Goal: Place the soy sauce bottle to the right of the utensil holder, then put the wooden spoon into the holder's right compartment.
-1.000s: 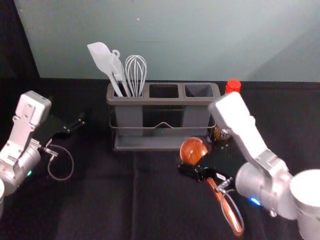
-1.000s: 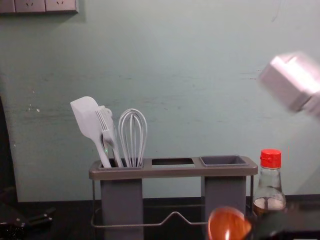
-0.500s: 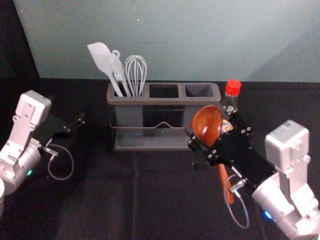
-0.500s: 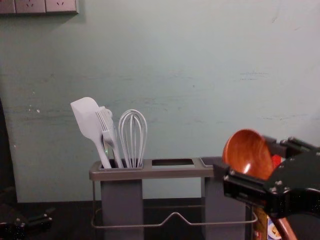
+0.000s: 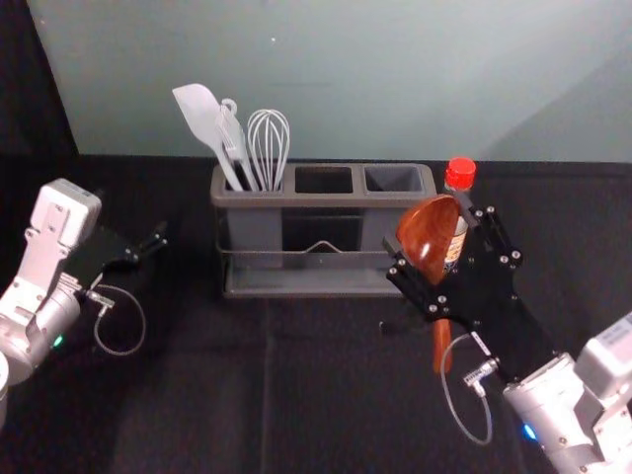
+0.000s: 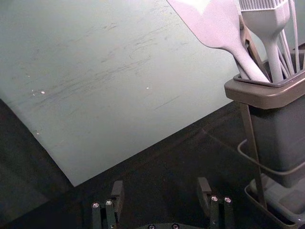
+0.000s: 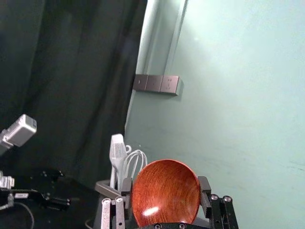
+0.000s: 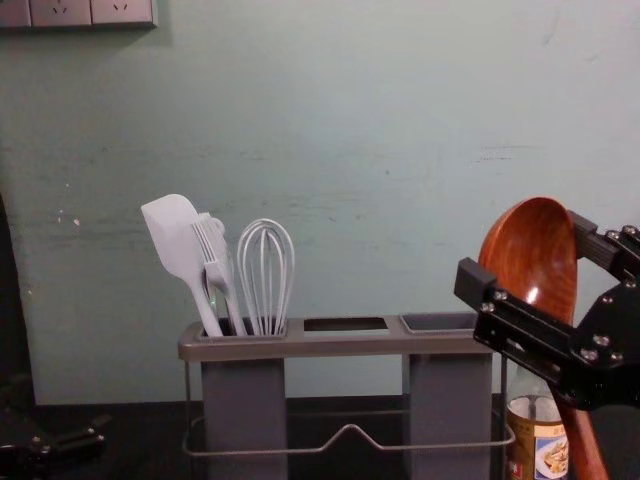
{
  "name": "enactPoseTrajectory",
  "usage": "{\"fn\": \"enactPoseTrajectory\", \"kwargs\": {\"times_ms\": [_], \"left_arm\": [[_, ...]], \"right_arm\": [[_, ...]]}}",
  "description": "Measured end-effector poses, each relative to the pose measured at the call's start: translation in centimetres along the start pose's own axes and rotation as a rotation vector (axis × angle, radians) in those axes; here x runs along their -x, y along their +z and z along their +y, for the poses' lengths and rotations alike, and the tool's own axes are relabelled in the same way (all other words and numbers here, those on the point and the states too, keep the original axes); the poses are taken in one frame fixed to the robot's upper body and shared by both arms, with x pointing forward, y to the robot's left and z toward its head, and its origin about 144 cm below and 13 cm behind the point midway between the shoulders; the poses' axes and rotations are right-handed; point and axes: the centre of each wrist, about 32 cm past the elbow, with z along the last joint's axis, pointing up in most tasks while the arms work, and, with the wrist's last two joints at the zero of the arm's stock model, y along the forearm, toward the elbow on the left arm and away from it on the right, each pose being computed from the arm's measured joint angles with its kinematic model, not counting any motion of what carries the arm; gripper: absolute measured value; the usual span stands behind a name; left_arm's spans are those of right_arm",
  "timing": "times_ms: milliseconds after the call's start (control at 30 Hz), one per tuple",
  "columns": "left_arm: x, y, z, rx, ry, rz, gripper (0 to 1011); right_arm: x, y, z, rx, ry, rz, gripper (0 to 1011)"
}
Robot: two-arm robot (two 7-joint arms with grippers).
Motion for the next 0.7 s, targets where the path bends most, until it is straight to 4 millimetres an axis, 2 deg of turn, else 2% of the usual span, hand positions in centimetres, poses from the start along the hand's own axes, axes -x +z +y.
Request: {"fn": "enactPoseTrajectory", "kwargs": {"times_ms": [700], "left_arm": [[0.00, 0.00, 0.00, 0.000, 0.000, 0.000, 1005]], "right_arm": [[0.08, -0.03, -0.08, -0.001, 0.001, 0.001, 840]]}}
